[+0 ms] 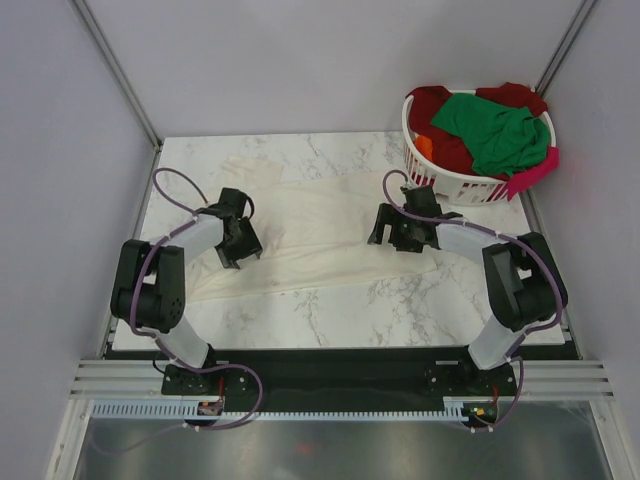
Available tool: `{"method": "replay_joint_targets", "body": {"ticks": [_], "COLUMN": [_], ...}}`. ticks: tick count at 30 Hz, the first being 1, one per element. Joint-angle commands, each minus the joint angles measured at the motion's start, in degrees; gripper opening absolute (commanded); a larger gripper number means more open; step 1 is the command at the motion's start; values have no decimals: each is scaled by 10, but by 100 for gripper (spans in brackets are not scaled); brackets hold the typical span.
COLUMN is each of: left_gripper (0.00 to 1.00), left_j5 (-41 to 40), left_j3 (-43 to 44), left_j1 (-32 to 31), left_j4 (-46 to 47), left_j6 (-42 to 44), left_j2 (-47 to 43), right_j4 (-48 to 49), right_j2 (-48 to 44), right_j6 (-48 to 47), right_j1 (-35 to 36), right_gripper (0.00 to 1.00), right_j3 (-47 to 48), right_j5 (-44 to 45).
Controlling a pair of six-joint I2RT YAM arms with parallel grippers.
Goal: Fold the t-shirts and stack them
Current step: Fold the tshirt
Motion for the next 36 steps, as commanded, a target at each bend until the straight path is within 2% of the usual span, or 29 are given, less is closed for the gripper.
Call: {"method": "replay_joint_targets", "body": {"ticks": [1,8,16,19,21,23,25,26,28,30,36], "left_gripper": [67,67,68,69,71,74,84,87,94,95,90], "left_j5": [-20,6,72,76,65,21,-18,-31,-53,-48,120], "left_j3": [-35,-128,-204,-175,-118,-41,15,72,125,195,344], "left_j1": [3,2,-2,-22,-22,-21,-20,-17,-12,8,101], "left_j4": [13,9,-41,-78,-92,-102,-101,-99,-90,-67,19], "left_j6": [-35,-54,-75,-68,-53,-16,26,40,85,126,171], "left_j2": [-24,-108,-249,-299,-322,-321,-293,-278,-213,-158,77], "right_j4": [4,-13,-98,-142,-162,-189,-209,-213,-217,-218,-215], "right_j2": [-19,-109,-296,-347,-357,-356,-348,-346,-341,-339,-346], "right_j6": [30,67,126,121,112,91,75,58,46,33,19], "right_j1": [1,0,0,1,1,2,3,5,5,6,6], "right_gripper": [98,98,98,98,98,98,98,98,98,98,98], "right_j3": [-73,-192,-266,-238,-191,-156,-111,-99,-77,-70,-83], "right_j5": [36,58,58,53,53,51,50,48,47,42,19]}}
